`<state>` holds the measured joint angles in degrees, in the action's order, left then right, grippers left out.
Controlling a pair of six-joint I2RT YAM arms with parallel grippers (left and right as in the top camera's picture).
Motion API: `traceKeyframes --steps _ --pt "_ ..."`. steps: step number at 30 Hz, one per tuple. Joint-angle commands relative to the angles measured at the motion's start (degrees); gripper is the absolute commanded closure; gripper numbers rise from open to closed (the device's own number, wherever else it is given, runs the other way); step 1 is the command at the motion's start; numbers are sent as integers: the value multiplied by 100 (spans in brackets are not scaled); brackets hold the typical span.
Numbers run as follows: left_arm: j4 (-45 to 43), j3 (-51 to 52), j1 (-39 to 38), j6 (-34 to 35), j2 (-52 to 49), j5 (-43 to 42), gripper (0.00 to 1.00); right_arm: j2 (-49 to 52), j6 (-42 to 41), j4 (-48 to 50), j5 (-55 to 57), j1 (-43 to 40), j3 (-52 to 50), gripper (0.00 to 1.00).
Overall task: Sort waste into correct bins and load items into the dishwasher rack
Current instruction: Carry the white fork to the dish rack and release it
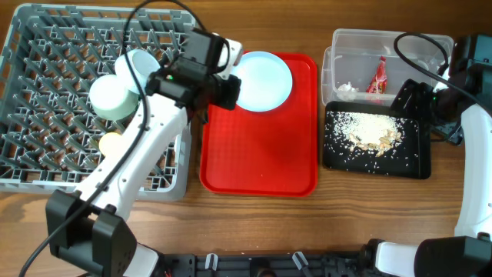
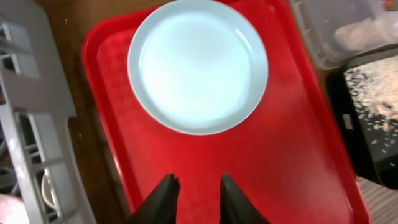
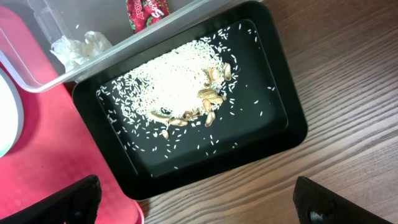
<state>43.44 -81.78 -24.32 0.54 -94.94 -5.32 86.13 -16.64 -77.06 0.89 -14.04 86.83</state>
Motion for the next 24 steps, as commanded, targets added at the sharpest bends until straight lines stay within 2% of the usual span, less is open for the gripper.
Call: traceKeyframes --steps 1,5,9,16,24 --pt "81 -42 57 214 -37 660 82 -122 39 24 -76 -7 81 0" --pt "249 -42 326 584 -37 1239 90 -122 39 24 -74 -7 81 0" --pt "354 -42 767 844 -79 1268 96 -122 39 28 -76 -7 81 0" --pt "448 17 1394 911 -343 850 96 -122 35 26 -76 -7 81 0" --pt "350 17 1585 914 -955 809 96 -122 37 26 -76 -7 81 0"
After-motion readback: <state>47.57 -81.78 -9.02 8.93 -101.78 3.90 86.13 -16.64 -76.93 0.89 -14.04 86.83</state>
